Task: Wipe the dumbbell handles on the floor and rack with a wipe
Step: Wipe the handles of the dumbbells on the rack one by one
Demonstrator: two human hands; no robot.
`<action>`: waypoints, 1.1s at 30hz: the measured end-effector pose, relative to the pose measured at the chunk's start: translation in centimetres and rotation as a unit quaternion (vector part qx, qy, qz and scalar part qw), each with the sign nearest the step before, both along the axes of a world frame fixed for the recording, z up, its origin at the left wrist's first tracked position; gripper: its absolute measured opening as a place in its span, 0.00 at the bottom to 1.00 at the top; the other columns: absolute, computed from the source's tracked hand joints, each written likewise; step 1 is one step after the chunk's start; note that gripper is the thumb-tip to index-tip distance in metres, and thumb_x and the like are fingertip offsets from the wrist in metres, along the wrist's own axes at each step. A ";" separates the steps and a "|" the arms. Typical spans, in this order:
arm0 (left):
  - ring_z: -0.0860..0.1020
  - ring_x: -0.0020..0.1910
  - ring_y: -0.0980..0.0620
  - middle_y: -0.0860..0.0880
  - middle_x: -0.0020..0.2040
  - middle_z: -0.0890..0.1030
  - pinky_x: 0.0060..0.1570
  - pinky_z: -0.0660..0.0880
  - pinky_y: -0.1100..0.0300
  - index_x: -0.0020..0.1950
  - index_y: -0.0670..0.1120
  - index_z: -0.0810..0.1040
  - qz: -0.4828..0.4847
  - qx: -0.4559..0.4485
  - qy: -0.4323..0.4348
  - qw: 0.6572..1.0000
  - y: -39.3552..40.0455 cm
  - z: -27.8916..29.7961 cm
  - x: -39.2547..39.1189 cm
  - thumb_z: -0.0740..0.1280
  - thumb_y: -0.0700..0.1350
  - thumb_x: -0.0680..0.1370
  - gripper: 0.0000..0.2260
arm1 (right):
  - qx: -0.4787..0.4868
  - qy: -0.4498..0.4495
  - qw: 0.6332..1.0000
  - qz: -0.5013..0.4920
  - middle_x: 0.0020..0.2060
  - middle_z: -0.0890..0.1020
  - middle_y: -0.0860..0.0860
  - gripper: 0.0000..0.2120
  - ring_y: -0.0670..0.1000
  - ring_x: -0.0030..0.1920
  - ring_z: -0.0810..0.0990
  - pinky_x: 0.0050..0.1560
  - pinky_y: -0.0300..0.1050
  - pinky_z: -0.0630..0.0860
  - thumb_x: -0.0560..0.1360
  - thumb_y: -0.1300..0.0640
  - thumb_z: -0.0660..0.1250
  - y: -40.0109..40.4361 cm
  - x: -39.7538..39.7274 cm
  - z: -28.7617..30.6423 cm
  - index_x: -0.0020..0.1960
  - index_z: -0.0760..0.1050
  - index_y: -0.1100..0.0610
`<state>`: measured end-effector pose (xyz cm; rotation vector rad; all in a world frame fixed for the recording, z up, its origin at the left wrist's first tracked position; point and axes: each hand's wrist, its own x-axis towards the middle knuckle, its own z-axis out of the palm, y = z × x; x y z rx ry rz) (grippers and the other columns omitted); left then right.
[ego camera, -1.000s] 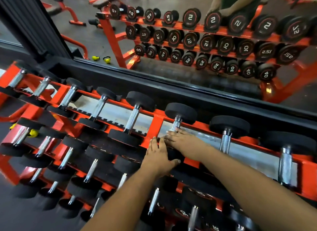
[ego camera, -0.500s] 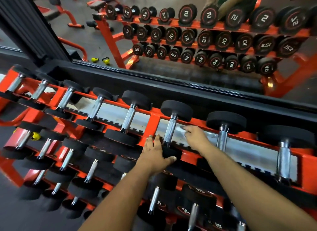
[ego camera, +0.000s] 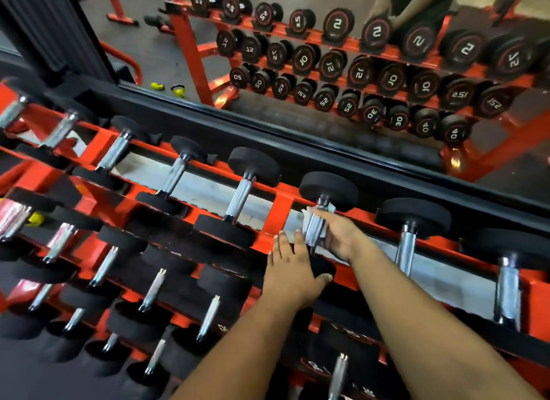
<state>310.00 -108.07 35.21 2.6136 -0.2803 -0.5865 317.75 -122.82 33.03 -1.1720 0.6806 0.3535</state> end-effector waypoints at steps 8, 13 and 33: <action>0.39 0.82 0.40 0.36 0.82 0.40 0.80 0.44 0.44 0.83 0.47 0.38 -0.001 -0.019 -0.008 1.000 0.3 -0.2 -0.1 0.66 0.66 0.76 0.49 | -0.026 0.006 0.999 -0.035 0.48 0.85 0.58 0.18 0.55 0.42 0.85 0.46 0.49 0.83 0.78 0.56 0.71 1.7 -0.9 0.2 0.64 0.79 0.65; 0.39 0.82 0.39 0.36 0.82 0.40 0.80 0.44 0.44 0.83 0.47 0.38 -0.004 -0.020 -0.004 1.000 0.2 0.1 -0.1 0.66 0.66 0.77 0.49 | -0.021 -0.011 0.986 -0.166 0.46 0.82 0.59 0.09 0.54 0.36 0.86 0.39 0.50 0.79 0.82 0.63 0.60 1.0 1.2 1.6 0.58 0.77 0.65; 0.39 0.82 0.40 0.36 0.82 0.40 0.80 0.44 0.45 0.83 0.47 0.38 0.007 -0.020 -0.004 1.000 0.0 -0.2 0.1 0.67 0.66 0.75 0.50 | -0.046 0.022 0.999 -0.021 0.55 0.86 0.57 0.14 0.56 0.51 0.86 0.57 0.54 0.81 0.83 0.55 0.63 0.1 -0.9 0.8 0.62 0.79 0.62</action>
